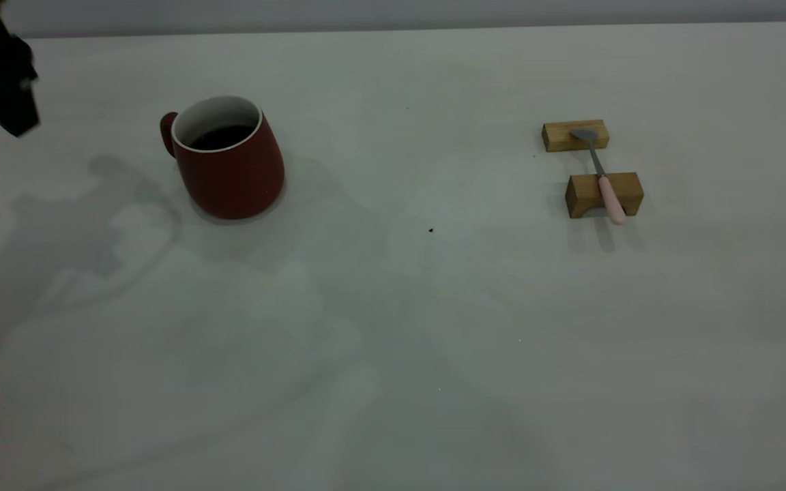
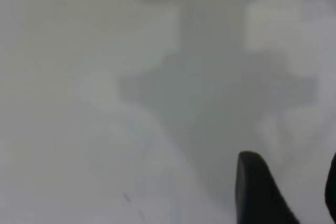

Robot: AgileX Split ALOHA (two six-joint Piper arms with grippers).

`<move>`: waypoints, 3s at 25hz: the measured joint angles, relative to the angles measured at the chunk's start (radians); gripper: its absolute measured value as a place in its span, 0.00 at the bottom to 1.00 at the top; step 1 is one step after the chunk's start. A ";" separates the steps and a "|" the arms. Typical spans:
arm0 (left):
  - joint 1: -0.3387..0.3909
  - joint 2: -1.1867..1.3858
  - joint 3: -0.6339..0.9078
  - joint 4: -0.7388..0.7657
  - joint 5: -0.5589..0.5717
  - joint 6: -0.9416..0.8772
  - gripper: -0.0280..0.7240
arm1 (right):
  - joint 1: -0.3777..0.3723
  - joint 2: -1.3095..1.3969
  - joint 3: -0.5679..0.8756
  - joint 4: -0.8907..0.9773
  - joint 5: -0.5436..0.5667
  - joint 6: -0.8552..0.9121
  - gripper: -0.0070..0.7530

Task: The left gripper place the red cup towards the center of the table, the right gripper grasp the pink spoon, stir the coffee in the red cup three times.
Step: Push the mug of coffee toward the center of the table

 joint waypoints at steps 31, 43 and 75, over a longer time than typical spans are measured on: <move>-0.118 0.303 -0.012 -0.169 -0.435 0.640 0.56 | 0.000 0.000 0.000 0.000 0.000 0.000 0.32; -0.173 0.303 -0.012 -0.168 -0.479 0.642 0.55 | 0.000 0.000 0.000 0.000 0.000 0.000 0.32; -0.403 0.301 -0.012 -0.169 -0.568 0.519 0.55 | 0.000 0.000 0.000 0.000 0.000 0.000 0.32</move>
